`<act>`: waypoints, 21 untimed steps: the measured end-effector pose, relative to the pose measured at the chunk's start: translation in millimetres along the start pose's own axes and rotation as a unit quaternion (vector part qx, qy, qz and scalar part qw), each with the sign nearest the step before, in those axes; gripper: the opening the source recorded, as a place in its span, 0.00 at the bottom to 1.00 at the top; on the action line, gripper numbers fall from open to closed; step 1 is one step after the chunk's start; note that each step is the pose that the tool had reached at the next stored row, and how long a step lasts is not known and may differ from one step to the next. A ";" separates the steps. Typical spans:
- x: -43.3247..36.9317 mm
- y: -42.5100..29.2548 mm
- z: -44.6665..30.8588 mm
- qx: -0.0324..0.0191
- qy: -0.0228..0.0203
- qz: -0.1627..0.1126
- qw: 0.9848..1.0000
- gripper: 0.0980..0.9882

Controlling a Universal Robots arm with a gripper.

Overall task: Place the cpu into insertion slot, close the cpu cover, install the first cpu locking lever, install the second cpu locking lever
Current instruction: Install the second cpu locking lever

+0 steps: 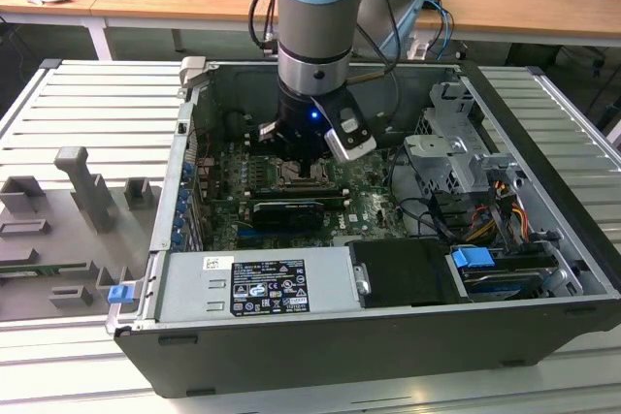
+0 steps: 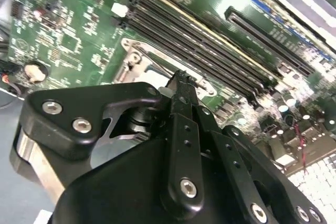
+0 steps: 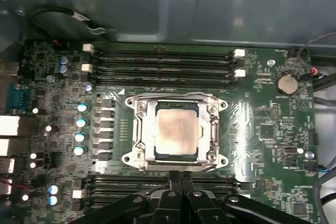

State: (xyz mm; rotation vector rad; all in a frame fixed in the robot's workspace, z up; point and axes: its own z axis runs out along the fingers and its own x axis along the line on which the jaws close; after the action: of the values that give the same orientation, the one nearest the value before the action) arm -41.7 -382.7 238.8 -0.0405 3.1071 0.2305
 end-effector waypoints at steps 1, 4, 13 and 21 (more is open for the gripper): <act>3.6 -0.3 0.1 0.000 0.000 0.000 1.000 0.01; 10.9 -1.1 5.0 -0.003 0.000 -0.002 1.000 0.01; 21.2 -5.3 22.4 -0.009 0.001 -0.007 1.000 0.01; 34.1 -11.8 22.2 -0.032 -0.002 -0.008 0.999 0.01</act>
State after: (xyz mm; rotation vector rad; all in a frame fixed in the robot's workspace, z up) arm -74.9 -391.9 214.3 -0.0659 3.0934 0.3279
